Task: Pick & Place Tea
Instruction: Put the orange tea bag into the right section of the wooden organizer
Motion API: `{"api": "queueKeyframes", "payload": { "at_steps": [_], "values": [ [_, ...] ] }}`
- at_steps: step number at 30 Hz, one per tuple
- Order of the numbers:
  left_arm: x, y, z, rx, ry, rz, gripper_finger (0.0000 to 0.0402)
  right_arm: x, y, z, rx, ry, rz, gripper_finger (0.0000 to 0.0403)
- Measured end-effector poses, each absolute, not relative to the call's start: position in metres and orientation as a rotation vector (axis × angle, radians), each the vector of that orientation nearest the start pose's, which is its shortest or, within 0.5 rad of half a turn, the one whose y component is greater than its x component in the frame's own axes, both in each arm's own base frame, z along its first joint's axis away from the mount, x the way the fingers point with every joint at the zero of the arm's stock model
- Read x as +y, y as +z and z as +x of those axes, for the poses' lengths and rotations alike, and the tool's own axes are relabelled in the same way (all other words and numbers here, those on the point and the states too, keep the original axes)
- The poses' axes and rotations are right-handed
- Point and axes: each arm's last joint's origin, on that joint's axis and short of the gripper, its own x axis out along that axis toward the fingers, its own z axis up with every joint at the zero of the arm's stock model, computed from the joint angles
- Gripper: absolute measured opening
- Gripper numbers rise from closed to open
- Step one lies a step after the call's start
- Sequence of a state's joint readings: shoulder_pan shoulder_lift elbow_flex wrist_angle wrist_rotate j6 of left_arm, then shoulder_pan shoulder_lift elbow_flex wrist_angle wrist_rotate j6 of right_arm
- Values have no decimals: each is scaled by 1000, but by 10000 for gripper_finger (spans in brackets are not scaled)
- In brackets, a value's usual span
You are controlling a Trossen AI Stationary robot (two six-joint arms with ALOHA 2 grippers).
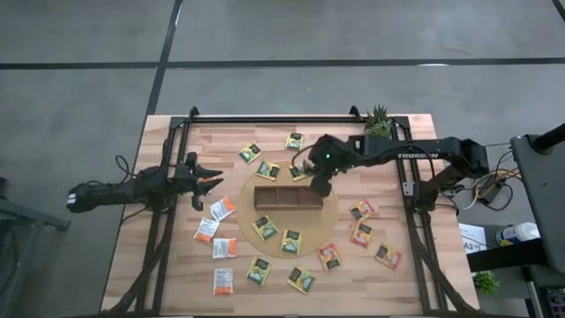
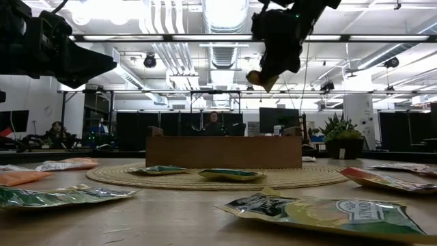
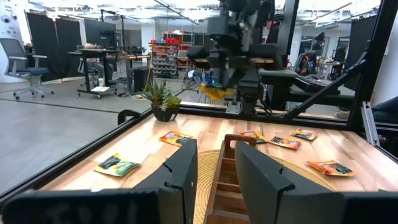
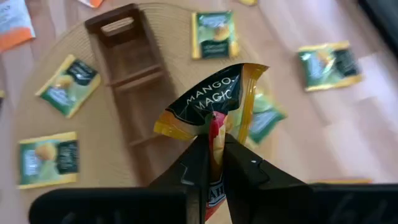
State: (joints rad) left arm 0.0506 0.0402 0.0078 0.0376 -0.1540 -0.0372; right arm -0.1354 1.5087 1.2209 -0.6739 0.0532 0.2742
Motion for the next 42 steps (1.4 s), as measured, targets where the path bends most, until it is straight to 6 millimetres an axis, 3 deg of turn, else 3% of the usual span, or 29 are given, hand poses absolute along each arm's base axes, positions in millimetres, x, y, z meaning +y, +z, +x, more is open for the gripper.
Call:
{"api": "queueKeyframes", "payload": {
  "at_steps": [7, 18, 42],
  "values": [
    [9, 167, 99, -10, 205, -38, 104, -19, 267, 319, 906, -378, 393, 34],
    [9, 166, 99, -7, 205, -37, 104, 5, 239, 334, 860, -664, 713, 33],
    [9, 167, 99, -9, 205, -37, 104, 25, 202, 343, 701, -1034, 980, 33]
  ]
}}
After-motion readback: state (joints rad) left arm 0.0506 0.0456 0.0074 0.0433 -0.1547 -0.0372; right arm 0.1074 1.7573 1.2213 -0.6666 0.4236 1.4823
